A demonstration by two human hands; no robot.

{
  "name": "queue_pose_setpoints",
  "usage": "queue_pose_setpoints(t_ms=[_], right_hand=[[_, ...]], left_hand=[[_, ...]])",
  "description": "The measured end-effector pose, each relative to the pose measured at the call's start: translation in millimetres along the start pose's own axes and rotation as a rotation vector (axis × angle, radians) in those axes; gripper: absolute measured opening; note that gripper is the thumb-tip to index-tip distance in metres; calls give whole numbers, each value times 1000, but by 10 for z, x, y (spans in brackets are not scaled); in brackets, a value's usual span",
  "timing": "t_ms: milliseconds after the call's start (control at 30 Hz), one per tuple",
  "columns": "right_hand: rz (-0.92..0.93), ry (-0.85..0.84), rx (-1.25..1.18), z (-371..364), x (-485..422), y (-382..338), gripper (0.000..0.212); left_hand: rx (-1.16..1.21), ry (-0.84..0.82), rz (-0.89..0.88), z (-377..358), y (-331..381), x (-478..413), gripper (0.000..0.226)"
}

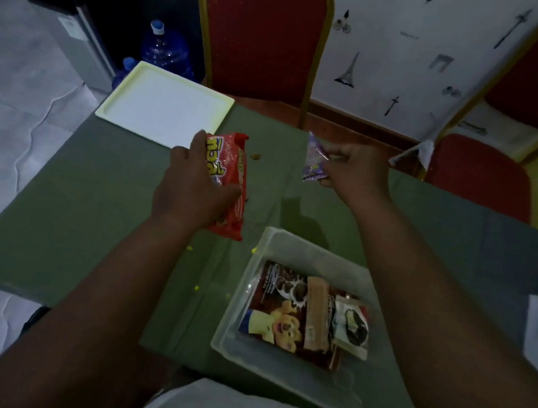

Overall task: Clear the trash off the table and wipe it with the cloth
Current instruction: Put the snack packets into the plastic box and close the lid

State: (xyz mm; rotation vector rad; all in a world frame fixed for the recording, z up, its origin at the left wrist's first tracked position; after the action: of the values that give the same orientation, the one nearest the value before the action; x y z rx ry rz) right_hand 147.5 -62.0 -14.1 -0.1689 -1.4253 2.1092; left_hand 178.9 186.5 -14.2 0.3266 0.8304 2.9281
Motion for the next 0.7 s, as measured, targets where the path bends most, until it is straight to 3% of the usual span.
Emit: queue_pose_setpoints(t_ms=[200,400,567,700], right_hand=[[63,17,-28,796,1065,-2,33],[32,1,99,1200,1972,398,36],[18,-125,386,1120,2322,765,32],[-15,-266,570,920,2411,922,18]], left_hand=[[-56,9,-237,283,550,732,95],[-161,-275,-445,53,878,1421,100],[-381,-496,-444,-452,901,1584,100],[-503,-566,-402,-784,854,1565,89]])
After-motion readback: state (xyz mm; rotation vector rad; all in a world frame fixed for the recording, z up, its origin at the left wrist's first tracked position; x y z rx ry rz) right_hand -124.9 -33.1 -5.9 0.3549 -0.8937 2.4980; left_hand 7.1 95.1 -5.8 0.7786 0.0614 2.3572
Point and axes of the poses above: each hand's wrist, its own x-axis away from the middle knuckle, its own z-axis out of the back of the hand, y = z × x, the point moved 3 cm from there along -x, towards the middle knuckle, and after that the axes turned 4 degrees about -x, right-handed, at the moved point
